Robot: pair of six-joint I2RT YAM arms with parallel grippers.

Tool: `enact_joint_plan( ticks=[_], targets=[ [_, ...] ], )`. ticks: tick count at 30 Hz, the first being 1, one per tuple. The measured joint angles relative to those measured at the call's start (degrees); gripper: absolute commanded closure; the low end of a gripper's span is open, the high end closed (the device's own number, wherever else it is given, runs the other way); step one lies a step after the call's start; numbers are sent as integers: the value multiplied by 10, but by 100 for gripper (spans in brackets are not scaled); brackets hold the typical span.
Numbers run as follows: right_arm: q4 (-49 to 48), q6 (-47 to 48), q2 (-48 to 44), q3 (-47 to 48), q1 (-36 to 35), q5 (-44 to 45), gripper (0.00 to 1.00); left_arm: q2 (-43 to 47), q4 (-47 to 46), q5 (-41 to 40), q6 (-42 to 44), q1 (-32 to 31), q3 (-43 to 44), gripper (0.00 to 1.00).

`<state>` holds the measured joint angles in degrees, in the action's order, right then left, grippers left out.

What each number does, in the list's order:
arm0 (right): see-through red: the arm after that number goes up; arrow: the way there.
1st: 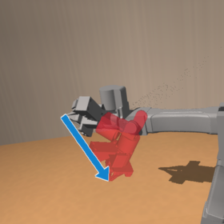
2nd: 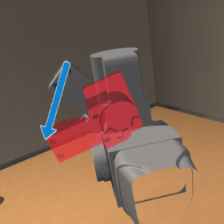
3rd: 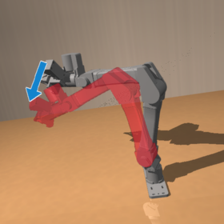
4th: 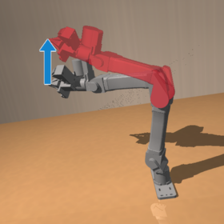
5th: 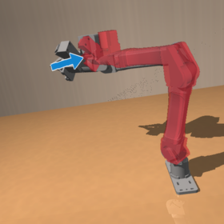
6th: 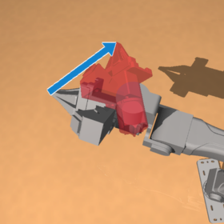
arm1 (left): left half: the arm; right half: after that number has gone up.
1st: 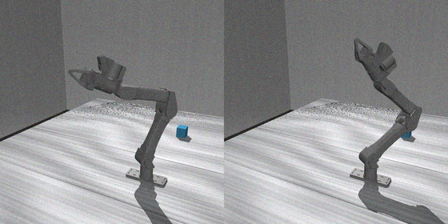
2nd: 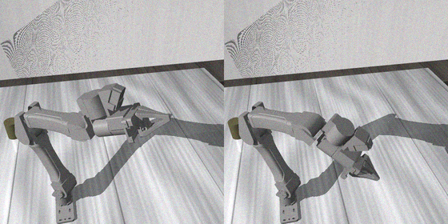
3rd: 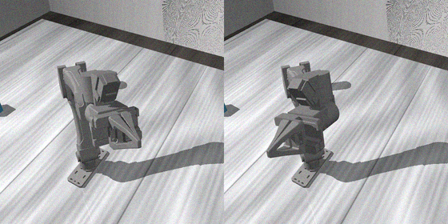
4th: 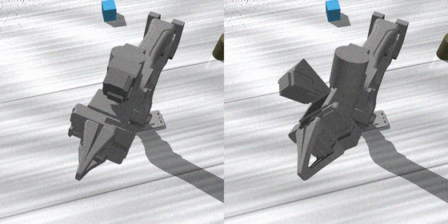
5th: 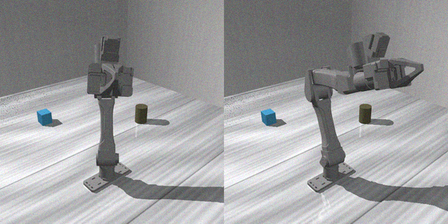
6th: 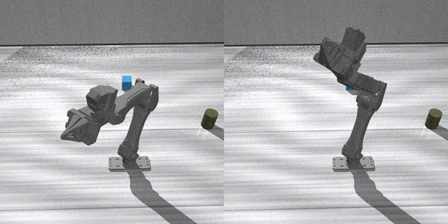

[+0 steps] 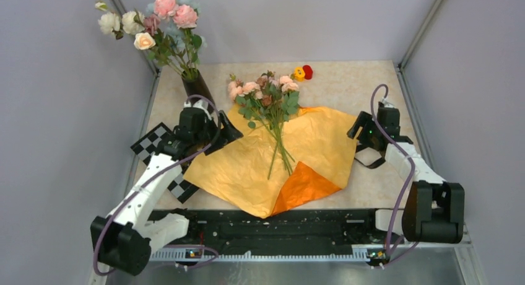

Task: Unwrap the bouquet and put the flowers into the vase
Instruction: Unfold the wrapping paper at the center of the board.

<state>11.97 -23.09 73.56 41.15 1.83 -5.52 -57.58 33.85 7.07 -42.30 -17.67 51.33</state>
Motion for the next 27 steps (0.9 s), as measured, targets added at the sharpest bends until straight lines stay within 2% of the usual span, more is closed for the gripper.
enact_joint_plan(
  ticks=[6,11,20,24,27],
  targets=[
    [0,-18,-65,-61,9,11,31,-102,-139,92,-11,-5,-41,5],
    [-2,-32,-65,-91,9,-5,41,-163,-217,129,-12,-8,-67,5],
    [-52,-45,-4,-104,9,-39,50,-231,-297,141,-3,-8,-81,4],
    [-78,-48,13,-109,9,-38,59,-263,-308,141,4,-8,-92,3],
    [-98,-51,25,-113,9,-37,69,-282,-309,132,7,-8,-102,3]
  ],
)
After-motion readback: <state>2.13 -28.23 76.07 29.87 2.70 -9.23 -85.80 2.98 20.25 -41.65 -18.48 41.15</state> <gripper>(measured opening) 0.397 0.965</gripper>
